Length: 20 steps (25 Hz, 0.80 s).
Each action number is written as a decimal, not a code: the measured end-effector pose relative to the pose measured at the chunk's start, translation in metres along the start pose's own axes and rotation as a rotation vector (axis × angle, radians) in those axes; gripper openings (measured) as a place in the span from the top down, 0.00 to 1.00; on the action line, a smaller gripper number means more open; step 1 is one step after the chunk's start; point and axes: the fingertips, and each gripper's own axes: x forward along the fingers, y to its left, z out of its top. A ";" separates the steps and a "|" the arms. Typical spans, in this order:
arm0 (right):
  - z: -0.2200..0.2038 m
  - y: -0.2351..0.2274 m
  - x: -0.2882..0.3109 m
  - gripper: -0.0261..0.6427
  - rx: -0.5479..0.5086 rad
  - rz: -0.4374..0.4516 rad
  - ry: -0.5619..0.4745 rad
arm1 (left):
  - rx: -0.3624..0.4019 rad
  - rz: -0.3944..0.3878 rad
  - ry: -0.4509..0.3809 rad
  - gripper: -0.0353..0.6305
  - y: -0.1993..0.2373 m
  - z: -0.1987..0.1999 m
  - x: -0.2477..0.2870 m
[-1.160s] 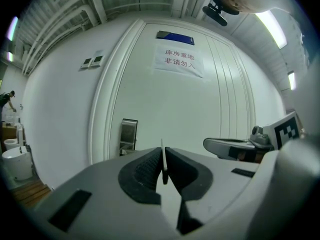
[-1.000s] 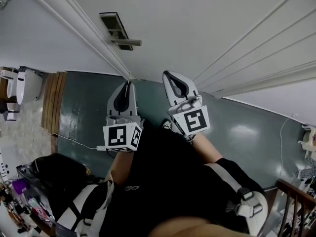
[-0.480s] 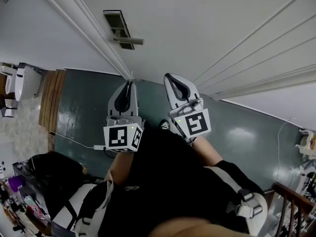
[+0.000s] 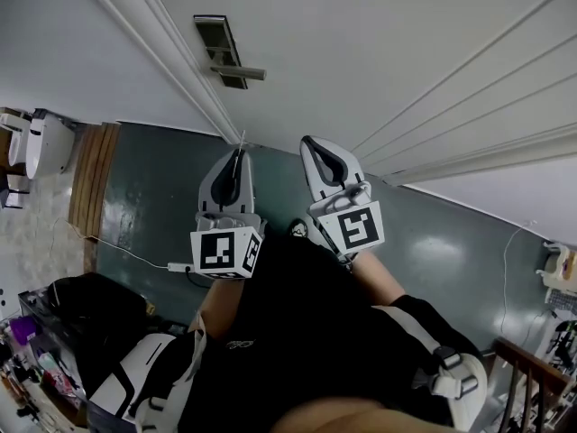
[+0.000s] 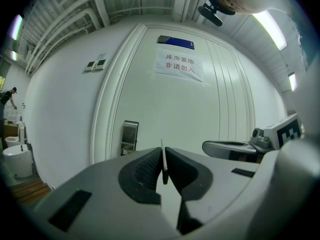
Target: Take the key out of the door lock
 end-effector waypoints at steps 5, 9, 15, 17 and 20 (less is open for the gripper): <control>0.003 0.003 0.000 0.95 -0.011 0.011 -0.011 | 0.002 0.011 0.002 0.89 0.002 0.001 -0.003; 0.005 0.002 -0.001 0.95 -0.020 0.010 -0.010 | -0.007 0.019 0.002 0.89 0.004 0.002 -0.004; 0.004 0.001 0.001 0.95 -0.009 0.010 -0.001 | -0.018 0.022 0.011 0.89 0.005 0.001 -0.004; 0.004 0.001 0.003 0.95 -0.008 0.014 0.005 | -0.020 0.026 0.023 0.89 0.007 0.001 -0.003; 0.006 0.001 0.005 0.95 -0.001 0.015 0.013 | -0.021 0.033 0.038 0.89 0.010 0.005 -0.002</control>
